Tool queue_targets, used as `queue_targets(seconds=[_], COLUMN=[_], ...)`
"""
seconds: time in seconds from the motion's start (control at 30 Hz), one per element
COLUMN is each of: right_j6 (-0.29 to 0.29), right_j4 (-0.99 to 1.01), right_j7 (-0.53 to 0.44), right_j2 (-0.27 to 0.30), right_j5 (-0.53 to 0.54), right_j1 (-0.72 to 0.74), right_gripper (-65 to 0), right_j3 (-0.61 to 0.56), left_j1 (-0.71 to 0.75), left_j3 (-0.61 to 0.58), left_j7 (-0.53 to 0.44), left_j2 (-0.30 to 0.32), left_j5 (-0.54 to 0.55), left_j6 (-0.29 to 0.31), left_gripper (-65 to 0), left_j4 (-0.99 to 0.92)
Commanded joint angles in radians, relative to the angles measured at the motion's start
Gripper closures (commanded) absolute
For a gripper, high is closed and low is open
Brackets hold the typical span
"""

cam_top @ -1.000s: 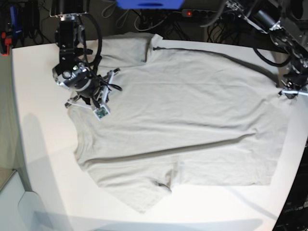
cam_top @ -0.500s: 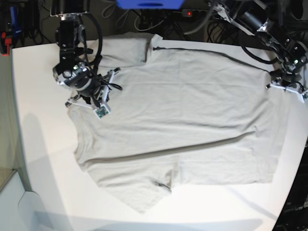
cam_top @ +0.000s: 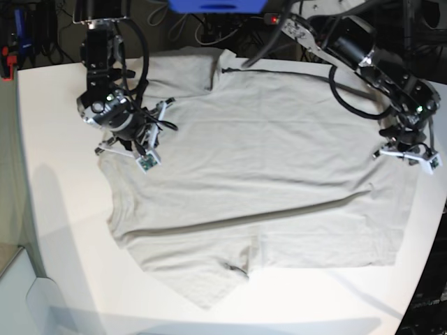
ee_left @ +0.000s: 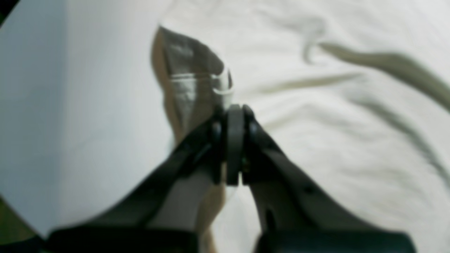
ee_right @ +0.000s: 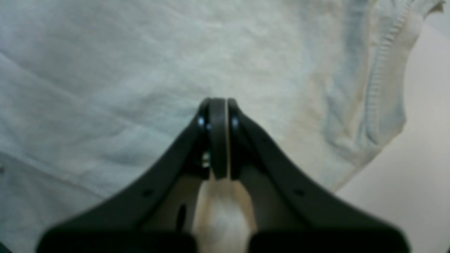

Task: Layout the t-shirt on the table in an organized manner, then fold the t-shirt properly
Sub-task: 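Move the left gripper down along the shirt side and grasp its edge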

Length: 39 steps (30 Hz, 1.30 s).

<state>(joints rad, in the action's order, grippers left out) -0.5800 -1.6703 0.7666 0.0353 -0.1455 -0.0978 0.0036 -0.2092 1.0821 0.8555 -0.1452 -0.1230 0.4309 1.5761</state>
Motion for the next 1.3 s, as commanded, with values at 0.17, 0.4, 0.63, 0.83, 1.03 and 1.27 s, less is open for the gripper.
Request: queue_targets(seconds=[0.17,0.4,0.63,0.83,1.03,1.27], right_j6=[-0.013,-0.013,-0.013,-0.013,-0.013,-0.013], right_j4=[-0.021,-0.021,-0.021,-0.017,-0.015,-0.017], right_j7=[-0.019,-0.02,-0.02,-0.02,-0.02,-0.022], right_j2=[-0.001,-0.002,-0.002,-0.013,-0.013,-0.013], right_j5=[0.01,0.01,0.01,0.01,0.01,0.01], right_j1=[0.011,0.013,0.017,0.02,0.022,0.023], right_gripper=[0.0,0.0,0.0,0.0,0.0,0.0], right_j3=[0.0,-0.001,-0.001,-0.003,-0.003,-0.003], left_j1=[-0.069,-0.098,-0.134,-0.131,-0.106,-0.103], left_j3=[-0.006,-0.006,-0.006,-0.095,-0.196,-0.233], left_j7=[-0.022,-0.029,-0.032,-0.089,-0.094,-0.089], left_j2=[-0.012,-0.012,-0.012,-0.012,-0.012,-0.012], left_j5=[0.012,0.012,0.023,0.023,0.023,0.023], left_j6=[0.001,0.001,-0.163,-0.252,-0.252,-0.252], left_gripper=[-0.1,-0.1,-0.1,-0.4,-0.5,-19.7], left_j4=[0.014,-0.07,-0.162,-0.167,-0.15,-0.153])
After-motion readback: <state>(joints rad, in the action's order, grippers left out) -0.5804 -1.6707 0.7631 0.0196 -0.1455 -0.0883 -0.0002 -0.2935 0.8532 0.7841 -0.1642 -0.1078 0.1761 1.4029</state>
